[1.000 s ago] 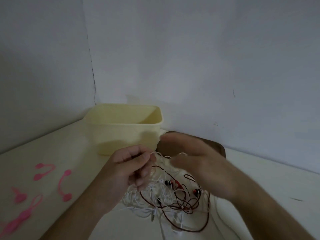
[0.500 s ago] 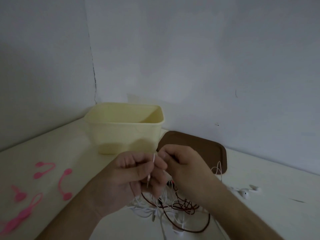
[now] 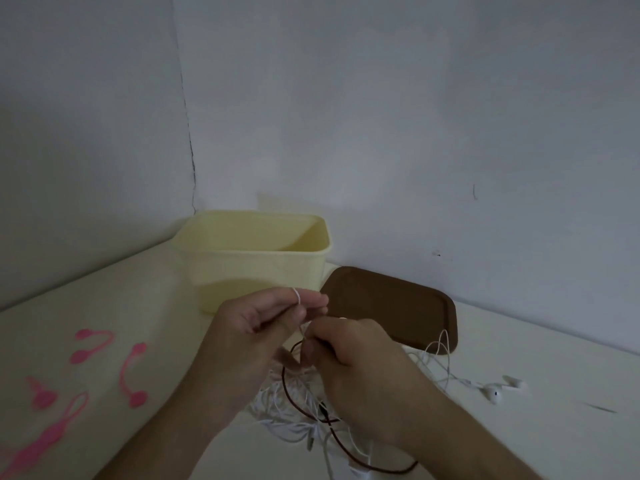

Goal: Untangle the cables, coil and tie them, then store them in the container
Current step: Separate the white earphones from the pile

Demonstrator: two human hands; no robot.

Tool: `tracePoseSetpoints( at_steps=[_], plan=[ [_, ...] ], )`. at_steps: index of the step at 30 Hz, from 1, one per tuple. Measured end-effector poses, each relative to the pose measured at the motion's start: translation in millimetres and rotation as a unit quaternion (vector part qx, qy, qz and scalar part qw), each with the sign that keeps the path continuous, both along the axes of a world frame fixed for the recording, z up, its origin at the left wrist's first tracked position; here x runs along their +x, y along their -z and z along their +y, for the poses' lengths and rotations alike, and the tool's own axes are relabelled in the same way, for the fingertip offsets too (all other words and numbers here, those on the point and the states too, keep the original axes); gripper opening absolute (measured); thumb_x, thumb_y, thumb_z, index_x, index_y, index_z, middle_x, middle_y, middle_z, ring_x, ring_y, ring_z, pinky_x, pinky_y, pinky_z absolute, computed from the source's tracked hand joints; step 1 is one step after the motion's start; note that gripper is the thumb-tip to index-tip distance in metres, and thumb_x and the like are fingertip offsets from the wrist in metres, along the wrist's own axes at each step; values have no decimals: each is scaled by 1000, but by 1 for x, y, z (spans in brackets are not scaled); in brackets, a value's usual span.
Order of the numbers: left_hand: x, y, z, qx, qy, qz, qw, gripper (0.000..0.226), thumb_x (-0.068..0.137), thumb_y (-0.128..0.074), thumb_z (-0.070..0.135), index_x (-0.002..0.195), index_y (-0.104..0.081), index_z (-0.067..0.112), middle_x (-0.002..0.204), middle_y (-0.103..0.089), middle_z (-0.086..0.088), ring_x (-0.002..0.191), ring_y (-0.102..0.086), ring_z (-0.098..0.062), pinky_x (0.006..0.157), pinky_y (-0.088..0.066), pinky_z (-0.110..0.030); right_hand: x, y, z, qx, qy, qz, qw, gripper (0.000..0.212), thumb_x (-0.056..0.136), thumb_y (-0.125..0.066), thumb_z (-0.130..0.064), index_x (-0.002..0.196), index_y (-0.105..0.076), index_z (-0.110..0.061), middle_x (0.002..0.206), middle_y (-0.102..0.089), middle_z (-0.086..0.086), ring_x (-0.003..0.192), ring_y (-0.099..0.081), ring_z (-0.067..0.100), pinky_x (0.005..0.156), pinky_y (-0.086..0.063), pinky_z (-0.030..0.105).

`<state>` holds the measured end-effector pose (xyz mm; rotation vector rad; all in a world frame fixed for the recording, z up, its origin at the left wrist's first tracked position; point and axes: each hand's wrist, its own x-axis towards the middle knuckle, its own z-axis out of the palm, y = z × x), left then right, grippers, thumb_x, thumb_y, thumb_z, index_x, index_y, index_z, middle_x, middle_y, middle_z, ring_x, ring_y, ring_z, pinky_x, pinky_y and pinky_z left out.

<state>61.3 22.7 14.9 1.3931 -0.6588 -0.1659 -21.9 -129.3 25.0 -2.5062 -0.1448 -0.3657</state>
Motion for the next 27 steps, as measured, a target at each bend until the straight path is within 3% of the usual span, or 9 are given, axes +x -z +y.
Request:
tracePoseSetpoints(
  at_steps=[2,4,9,13,17,19,21,24,27],
  plan=[
    [-2,3,-2,66,12,-19,998,38,101,-57,-3,96,-84,24,91,-80,-3,78,-72,-16,56,-60,-36,-2,-6,-2,9,0,-14,1000,19,100,-50,-34,85,-60,-27,74,-62,-9,68,-58,12,65,-53,44],
    [-4,2,-3,89,70,-5,994,37,103,-54,-4,95,-83,18,82,-76,-3,70,-70,-14,53,-58,-33,-4,-14,-8,13,13,-43,999,20,100,-58,-35,82,-62,-25,69,-63,-11,64,-59,11,61,-53,40],
    [-2,-6,5,21,178,67,982,20,101,-61,12,101,-79,4,85,-74,-22,70,-72,-29,52,-52,-30,-6,-23,-26,62,56,-167,982,23,96,-77,-21,74,-71,-23,64,-66,-10,62,-63,15,57,-49,26],
    [-1,-4,9,-27,268,121,956,32,88,-83,31,96,-78,1,77,-72,-19,58,-69,-23,48,-49,-25,-4,-14,-17,141,28,-147,979,26,100,-74,-19,74,-71,-20,63,-62,-5,58,-54,10,56,-42,22],
    [-2,-6,11,-144,158,176,961,49,58,-101,34,92,-83,4,81,-77,-19,67,-76,-23,41,-48,-21,-2,1,0,77,34,-104,991,28,102,-53,-39,82,-60,-22,69,-63,-6,65,-58,14,61,-51,40],
    [1,-7,8,-188,91,180,961,28,73,-88,20,96,-83,4,93,-79,-19,80,-79,-24,43,-52,-23,-3,3,7,-6,35,-78,996,31,97,-38,-52,93,-57,-27,79,-67,-4,75,-63,21,68,-53,47],
    [4,-9,4,-150,24,137,979,21,84,-67,6,99,-82,3,100,-80,-20,90,-80,-28,47,-56,-26,-5,1,11,-46,25,-76,996,26,97,-38,-49,97,-55,-30,84,-68,-4,80,-64,24,71,-53,48],
    [3,-3,0,-14,-36,15,999,22,93,-67,0,97,-84,13,92,-81,-13,78,-77,-25,52,-60,-31,-7,-9,9,-46,3,-98,994,17,98,-46,-42,94,-58,-30,82,-69,-7,75,-64,20,69,-54,47],
    [-1,-1,0,15,73,30,997,14,96,-68,8,92,-82,6,74,-73,-13,63,-69,-18,47,-56,-30,-8,-20,-1,-16,25,-122,992,24,97,-48,-44,90,-62,-26,76,-68,-9,69,-62,15,65,-53,44]
  ],
)
